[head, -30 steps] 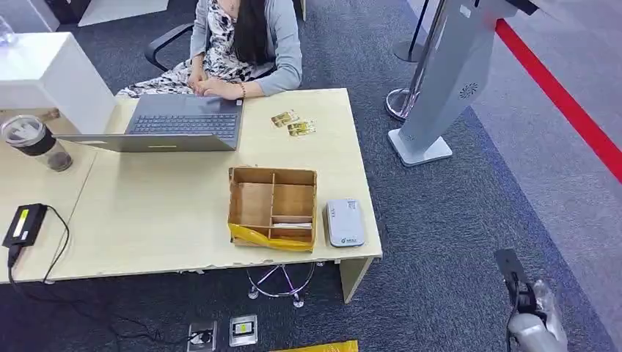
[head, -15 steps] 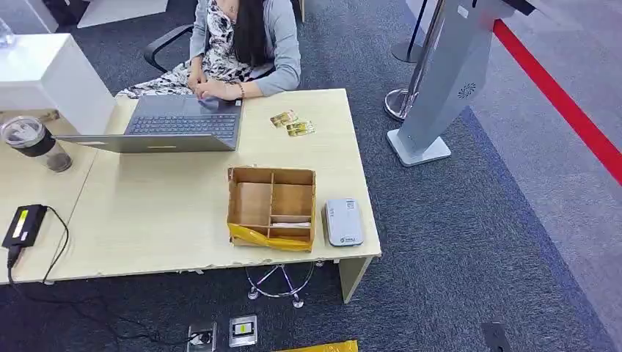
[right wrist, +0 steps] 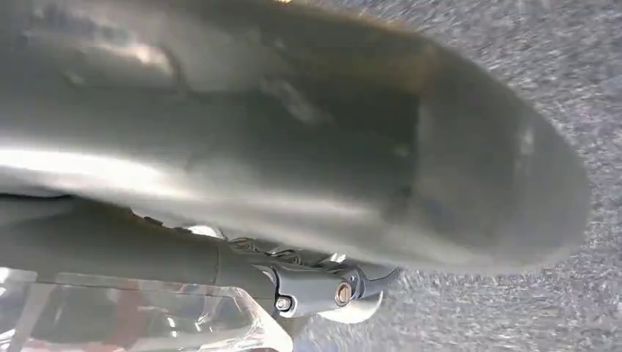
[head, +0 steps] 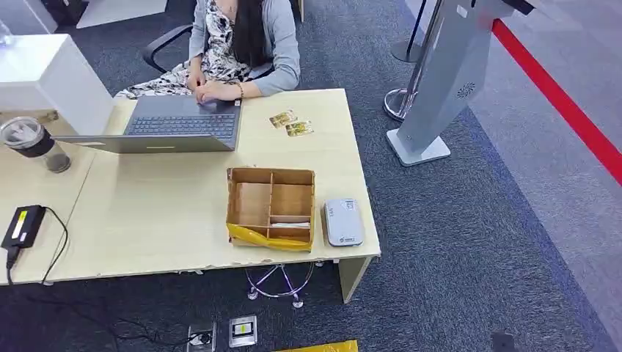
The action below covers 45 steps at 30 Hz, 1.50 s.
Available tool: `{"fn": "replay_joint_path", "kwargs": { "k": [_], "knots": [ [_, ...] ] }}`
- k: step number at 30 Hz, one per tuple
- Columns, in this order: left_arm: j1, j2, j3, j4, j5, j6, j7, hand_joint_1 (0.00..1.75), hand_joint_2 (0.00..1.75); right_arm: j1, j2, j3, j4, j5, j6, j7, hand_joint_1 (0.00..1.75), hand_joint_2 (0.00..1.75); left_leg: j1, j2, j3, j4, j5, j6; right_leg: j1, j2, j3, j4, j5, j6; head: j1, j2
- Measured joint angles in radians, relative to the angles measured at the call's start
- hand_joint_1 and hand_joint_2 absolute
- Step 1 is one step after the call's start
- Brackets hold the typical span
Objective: Pass the card to the sensor for recognition and then transmit it.
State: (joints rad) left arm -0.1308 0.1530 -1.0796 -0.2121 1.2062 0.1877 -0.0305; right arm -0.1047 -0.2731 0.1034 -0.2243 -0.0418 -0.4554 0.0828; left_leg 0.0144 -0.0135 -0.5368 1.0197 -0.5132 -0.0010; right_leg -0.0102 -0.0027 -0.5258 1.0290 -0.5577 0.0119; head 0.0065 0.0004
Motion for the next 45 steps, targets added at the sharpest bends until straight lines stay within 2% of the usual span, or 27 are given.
{"fn": "replay_joint_path", "kwargs": {
  "k": [7, 12, 27, 32, 45],
  "knots": [
    [0.0, 0.004, 0.0, 0.0, 0.003, 0.014, 0.036, 0.0, 0.0, 0.0, 0.009, 0.005, 0.002, 0.067, 0.011, -0.02, 0.0, 0.0, 0.0, 0.0, 0.0, 0.0, 0.0, 0.0, 0.0, 0.0, 0.0, 0.0, 0.0, 0.0, 0.0, 0.0],
    [-0.001, 0.006, 0.0, 0.0, -0.006, 0.019, 0.035, 0.0, 0.0, 0.0, 0.014, 0.025, 0.004, 0.107, 0.008, -0.025, 0.0, 0.0, 0.0, 0.0, 0.0, 0.0, 0.0, 0.0, 0.0, 0.0, 0.0, 0.0, 0.0, 0.0, 0.0, 0.0],
    [-0.001, 0.008, 0.0, 0.0, -0.002, 0.013, 0.021, 0.0, 0.0, 0.001, 0.019, 0.045, 0.005, 0.098, 0.009, -0.027, 0.0, 0.0, 0.0, 0.0, 0.0, 0.0, 0.0, 0.0, 0.0, 0.0, 0.0, 0.0, 0.0, 0.0, 0.0, 0.0],
    [-0.001, 0.012, 0.0, 0.0, 0.002, -0.014, 0.035, 0.0, 0.0, 0.0, 0.026, 0.052, 0.005, 0.106, 0.011, -0.035, 0.0, 0.0, 0.0, 0.0, 0.0, 0.0, 0.0, 0.0, 0.0, 0.0, 0.0, 0.0, 0.0, 0.0, 0.0, 0.0],
    [-0.001, 0.011, 0.0, 0.0, 0.018, 0.032, 0.061, 0.0, 0.0, -0.006, 0.034, 0.079, 0.005, 0.126, 0.027, -0.03, 0.0, 0.0, 0.0, 0.0, 0.0, 0.0, 0.0, 0.0, 0.0, 0.0, 0.0, 0.0, 0.0, 0.0, 0.0, 0.0]
  ]
}}
